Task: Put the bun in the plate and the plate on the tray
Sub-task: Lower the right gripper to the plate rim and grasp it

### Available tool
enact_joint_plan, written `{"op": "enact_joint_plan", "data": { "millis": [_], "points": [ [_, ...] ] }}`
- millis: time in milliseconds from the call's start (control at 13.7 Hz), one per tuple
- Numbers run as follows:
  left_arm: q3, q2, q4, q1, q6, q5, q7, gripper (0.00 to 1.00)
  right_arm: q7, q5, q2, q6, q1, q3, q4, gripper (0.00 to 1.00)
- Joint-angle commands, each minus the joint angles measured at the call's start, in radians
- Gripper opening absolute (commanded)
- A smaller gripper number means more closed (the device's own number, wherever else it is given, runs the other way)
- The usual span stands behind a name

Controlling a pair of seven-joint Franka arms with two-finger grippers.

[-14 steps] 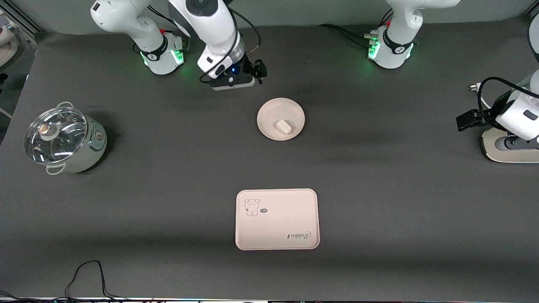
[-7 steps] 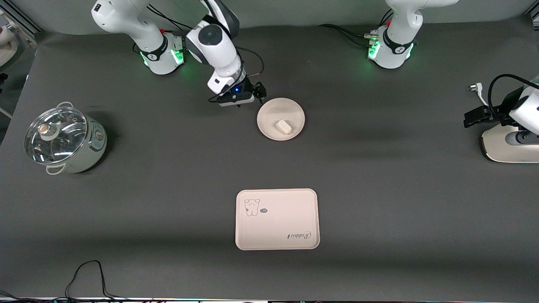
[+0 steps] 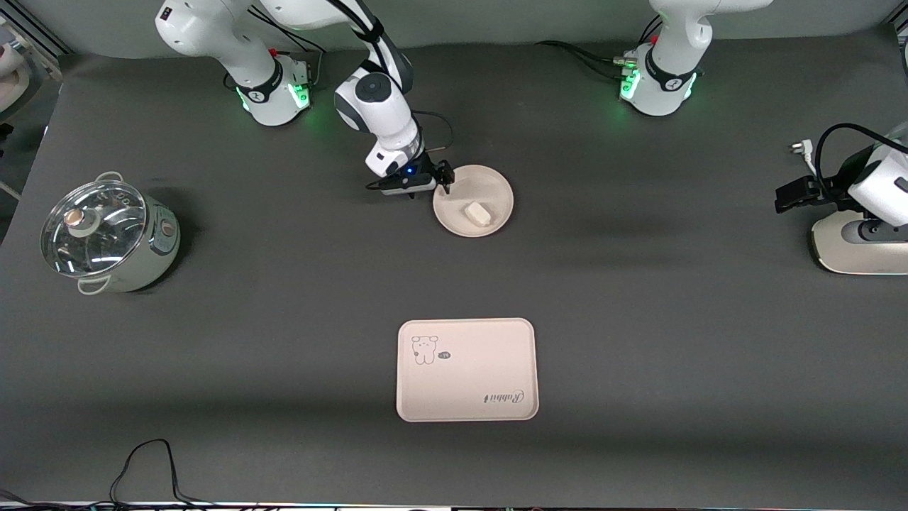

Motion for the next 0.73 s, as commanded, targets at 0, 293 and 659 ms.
{"op": "enact_joint_plan", "data": {
  "millis": [0, 293, 659],
  "points": [
    [-0.011, -0.006, 0.019, -0.014, -0.020, 0.000, 0.009, 1.00, 0.018, 0.010, 0.043, 0.017, 0.003, -0.008, 0.046, 1.00],
    [-0.029, 0.000, 0.034, -0.022, -0.025, 0.024, 0.003, 1.00, 0.012, 0.010, 0.040, 0.005, 0.000, -0.010, 0.057, 0.66],
    [-0.033, 0.002, 0.038, -0.026, -0.025, 0.036, 0.003, 1.00, 0.007, 0.010, 0.034, 0.003, -0.008, -0.010, 0.057, 0.12]
  ]
}}
